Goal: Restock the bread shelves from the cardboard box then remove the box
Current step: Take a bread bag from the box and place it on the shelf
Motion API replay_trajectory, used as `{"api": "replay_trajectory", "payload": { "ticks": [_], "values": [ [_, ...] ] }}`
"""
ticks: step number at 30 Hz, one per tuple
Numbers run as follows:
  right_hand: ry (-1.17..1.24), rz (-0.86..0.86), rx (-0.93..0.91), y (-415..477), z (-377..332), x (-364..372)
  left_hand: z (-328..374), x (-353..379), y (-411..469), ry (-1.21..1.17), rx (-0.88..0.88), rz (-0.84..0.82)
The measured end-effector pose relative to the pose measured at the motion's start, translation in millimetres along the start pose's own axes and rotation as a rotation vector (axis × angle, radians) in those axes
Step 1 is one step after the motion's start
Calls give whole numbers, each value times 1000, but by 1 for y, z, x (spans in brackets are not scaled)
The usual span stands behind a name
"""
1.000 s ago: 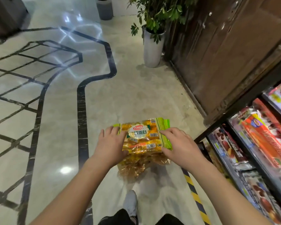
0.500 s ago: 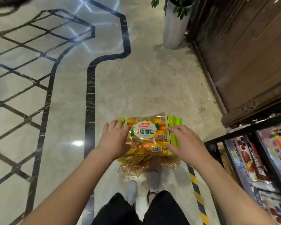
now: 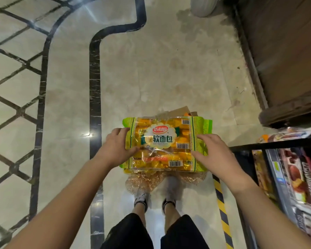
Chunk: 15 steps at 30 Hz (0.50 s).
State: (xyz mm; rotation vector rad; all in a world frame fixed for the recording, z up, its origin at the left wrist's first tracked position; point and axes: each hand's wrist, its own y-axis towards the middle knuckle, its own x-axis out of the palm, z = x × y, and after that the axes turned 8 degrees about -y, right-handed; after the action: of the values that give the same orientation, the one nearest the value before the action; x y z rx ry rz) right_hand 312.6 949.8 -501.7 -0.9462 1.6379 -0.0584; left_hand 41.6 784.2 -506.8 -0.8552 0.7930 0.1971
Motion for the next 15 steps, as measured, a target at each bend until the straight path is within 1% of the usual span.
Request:
{"api": "replay_trajectory", "payload": {
  "ticks": [4, 6, 8, 11, 13, 15],
  "values": [
    [125, 22, 144, 23, 18, 14, -21, 15, 32, -323, -190, -14],
    [246, 50, 265, 33, 26, 21, -29, 24, 43, -472, -279, -20],
    [372, 42, 385, 43, 35, 28, -35, 33, 52, -583, -345, -32],
    [523, -61, 506, 53, 45, 40, -40, 44, 58, -690, -394, -75],
    [599, -121, 535, 58, 47, 46, -44, 49, 60, -729, -407, -93],
    [621, -175, 517, 61, 47, 51, -46, 51, 61, -775, -409, -118]
  ]
}}
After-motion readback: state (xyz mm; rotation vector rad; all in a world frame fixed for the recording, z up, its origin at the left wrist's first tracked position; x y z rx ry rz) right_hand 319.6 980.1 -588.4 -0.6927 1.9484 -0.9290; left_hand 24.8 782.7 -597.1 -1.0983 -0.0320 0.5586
